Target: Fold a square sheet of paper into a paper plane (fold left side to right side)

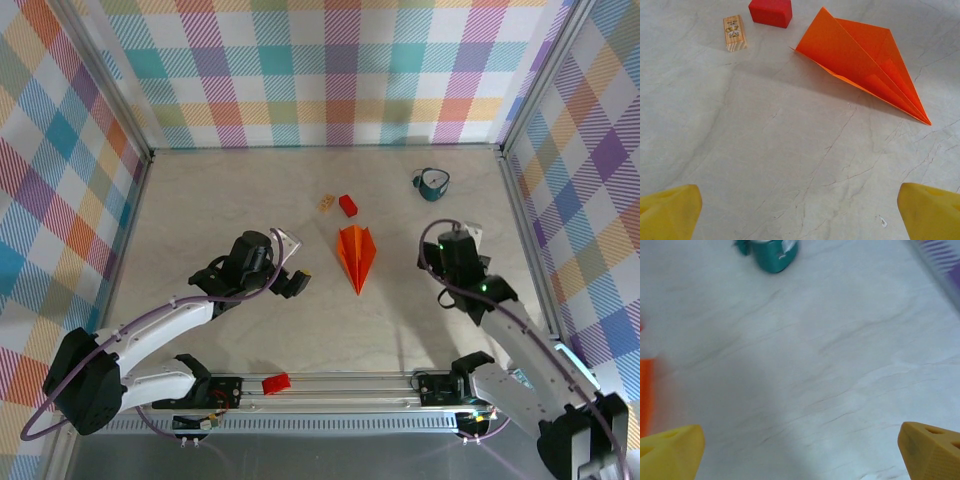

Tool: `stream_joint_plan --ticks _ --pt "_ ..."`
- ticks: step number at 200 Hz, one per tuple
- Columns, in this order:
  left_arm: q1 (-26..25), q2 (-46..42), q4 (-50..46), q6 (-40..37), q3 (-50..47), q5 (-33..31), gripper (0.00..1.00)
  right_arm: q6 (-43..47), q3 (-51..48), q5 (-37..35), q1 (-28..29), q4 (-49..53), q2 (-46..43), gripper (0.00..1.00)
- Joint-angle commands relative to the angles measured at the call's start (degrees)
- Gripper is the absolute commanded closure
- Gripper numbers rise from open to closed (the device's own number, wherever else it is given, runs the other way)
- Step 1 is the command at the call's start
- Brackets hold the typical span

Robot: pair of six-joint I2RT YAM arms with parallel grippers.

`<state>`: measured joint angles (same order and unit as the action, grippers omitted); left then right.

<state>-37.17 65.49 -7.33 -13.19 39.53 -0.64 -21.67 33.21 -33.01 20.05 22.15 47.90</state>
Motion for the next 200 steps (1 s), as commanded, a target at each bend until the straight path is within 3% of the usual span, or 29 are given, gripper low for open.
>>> stream_joint_plan --ticks 1,22,55,98,139,159,200 --pt "0.6 -0.8 -0.2 -1.4 0.6 -1.3 0.00 10.6 -10.1 -7.2 -1.4 -25.0 -3.3 0.01" --pt "0.6 -0.6 -0.4 -2.1 0.6 -2.6 0.00 18.6 -19.9 -4.8 -2.6 -44.1 -3.7 0.01" --pt "0.6 -0.1 -0.6 -2.8 0.7 -3.7 0.00 20.0 -21.4 2.4 -6.1 -51.7 4.6 0.01" --pt "0.6 -0.1 -0.6 -3.5 0.6 -5.1 0.00 21.7 -21.4 9.5 -10.6 -70.6 20.3 0.01" --pt "0.6 0.0 -0.7 -3.9 0.6 -5.4 0.00 20.5 -17.7 18.4 -15.3 -76.0 30.6 0.01" --pt "0.6 0.1 -0.6 -4.0 0.6 -5.7 0.00 19.9 -16.3 19.1 -15.9 -79.5 36.0 0.01" --pt "0.6 -1.4 2.0 -4.6 -0.6 -11.1 0.00 21.0 -12.6 22.5 -15.9 -74.4 39.1 0.01"
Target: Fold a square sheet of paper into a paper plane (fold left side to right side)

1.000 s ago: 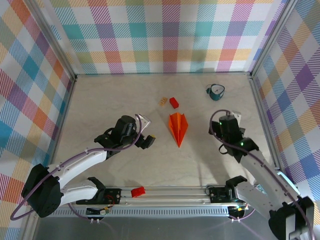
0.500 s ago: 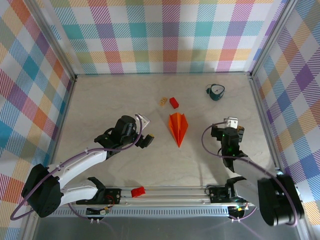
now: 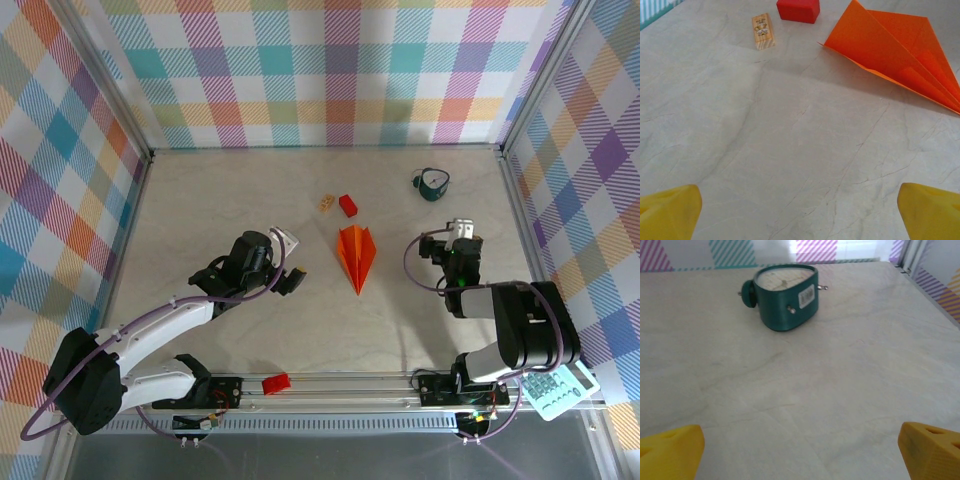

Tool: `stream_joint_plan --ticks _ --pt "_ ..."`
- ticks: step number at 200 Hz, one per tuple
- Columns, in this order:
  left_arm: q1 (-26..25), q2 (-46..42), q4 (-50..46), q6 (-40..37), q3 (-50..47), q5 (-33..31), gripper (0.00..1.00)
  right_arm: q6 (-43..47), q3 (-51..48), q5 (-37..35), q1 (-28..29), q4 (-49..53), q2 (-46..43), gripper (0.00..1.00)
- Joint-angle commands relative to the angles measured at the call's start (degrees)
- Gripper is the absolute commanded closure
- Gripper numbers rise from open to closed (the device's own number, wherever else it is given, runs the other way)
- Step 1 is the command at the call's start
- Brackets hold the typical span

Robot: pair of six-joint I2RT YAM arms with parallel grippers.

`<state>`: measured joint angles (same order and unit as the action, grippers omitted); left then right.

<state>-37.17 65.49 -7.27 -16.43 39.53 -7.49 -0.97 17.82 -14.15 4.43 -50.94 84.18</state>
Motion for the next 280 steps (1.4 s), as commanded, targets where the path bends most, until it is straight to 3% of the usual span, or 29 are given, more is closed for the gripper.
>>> stream_joint_plan --ticks 1,50,108,147,180,195,257,268,280 --pt "0.6 -1.5 2.0 -1.4 -0.7 -4.5 0.00 0.3 2.9 3.6 -0.3 -1.5 3.2 0.01" --pt "4.1 -3.7 6.3 1.6 -2.6 -9.1 0.00 -1.7 4.6 4.4 -2.3 0.5 4.2 0.01" --pt "18.3 -5.1 16.5 9.7 -8.7 -8.0 0.00 -1.7 4.6 4.5 -2.2 0.9 4.0 0.01" --pt "22.3 2.7 38.0 9.0 -16.7 -1.7 0.00 -1.7 4.6 4.5 -2.2 0.8 4.0 0.01" --pt "23.6 10.3 53.2 4.4 -20.9 -4.8 0.00 -1.7 4.6 4.4 -2.1 0.8 4.0 0.01" --pt "25.8 14.2 60.0 7.1 -22.6 -3.6 0.00 -1.7 4.6 4.5 -2.2 0.8 4.0 0.01" --pt "29.8 23.4 66.2 9.7 -21.8 3.1 0.00 -1.7 4.6 4.4 -2.2 0.8 4.0 0.01" --pt "29.8 25.5 67.6 9.8 -21.3 2.0 0.00 -1.7 4.6 4.4 -2.1 0.8 4.0 0.01" --pt "30.1 25.1 62.0 11.6 -18.9 -0.4 0.00 -1.7 4.6 4.4 -2.2 0.8 3.9 0.01"
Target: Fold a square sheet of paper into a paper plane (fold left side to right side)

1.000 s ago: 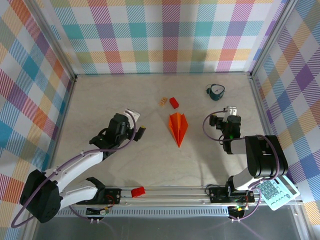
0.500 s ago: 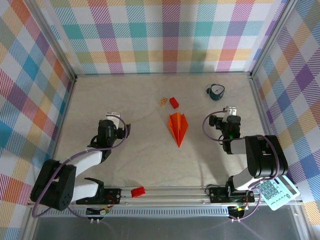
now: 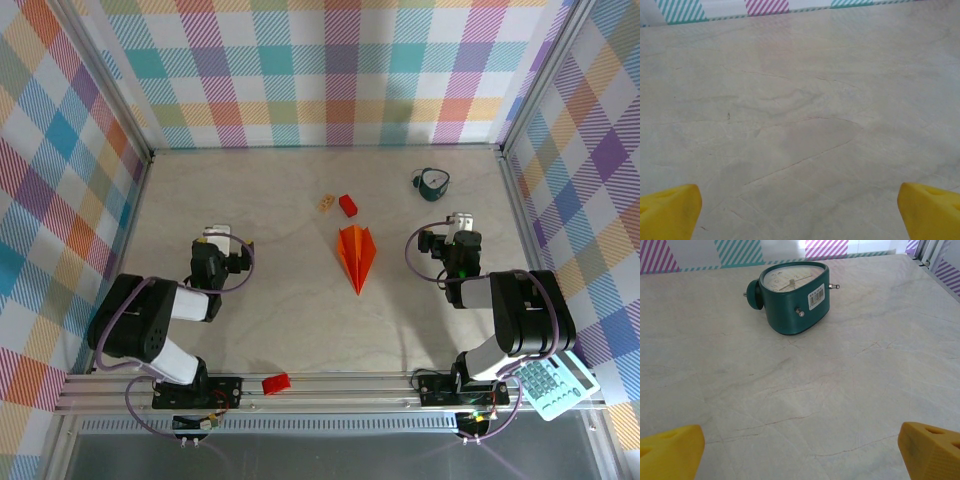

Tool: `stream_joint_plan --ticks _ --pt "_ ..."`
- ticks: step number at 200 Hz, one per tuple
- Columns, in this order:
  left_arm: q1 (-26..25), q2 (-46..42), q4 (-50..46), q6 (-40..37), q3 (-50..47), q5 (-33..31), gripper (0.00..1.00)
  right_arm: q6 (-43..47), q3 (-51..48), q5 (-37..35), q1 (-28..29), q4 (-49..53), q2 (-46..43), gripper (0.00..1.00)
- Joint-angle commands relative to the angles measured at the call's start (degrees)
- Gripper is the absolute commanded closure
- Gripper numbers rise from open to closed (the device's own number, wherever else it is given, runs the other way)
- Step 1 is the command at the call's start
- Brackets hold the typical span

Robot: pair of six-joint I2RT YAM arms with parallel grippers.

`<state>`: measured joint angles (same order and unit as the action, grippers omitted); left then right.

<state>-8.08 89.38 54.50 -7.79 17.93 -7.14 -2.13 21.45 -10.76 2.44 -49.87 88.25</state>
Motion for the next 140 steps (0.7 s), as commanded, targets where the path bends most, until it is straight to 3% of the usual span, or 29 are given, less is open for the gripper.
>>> stream_joint_plan --ticks 1,15,22,140 --pt "1.1 1.2 -0.1 3.0 3.0 -1.0 0.00 -0.5 1.0 1.0 -0.2 -0.3 -0.1 0.01" --pt "4.0 1.4 -5.8 6.1 6.0 1.2 0.00 -0.5 1.0 1.0 -0.2 -0.3 -0.1 0.01" --pt "4.7 1.7 -4.0 6.4 5.6 2.4 0.00 -0.5 1.0 1.1 -0.2 -0.3 -0.1 0.01" --pt "4.7 1.5 -4.0 6.2 5.3 2.4 0.00 -0.4 0.9 1.1 -0.2 -0.3 -0.1 0.01"
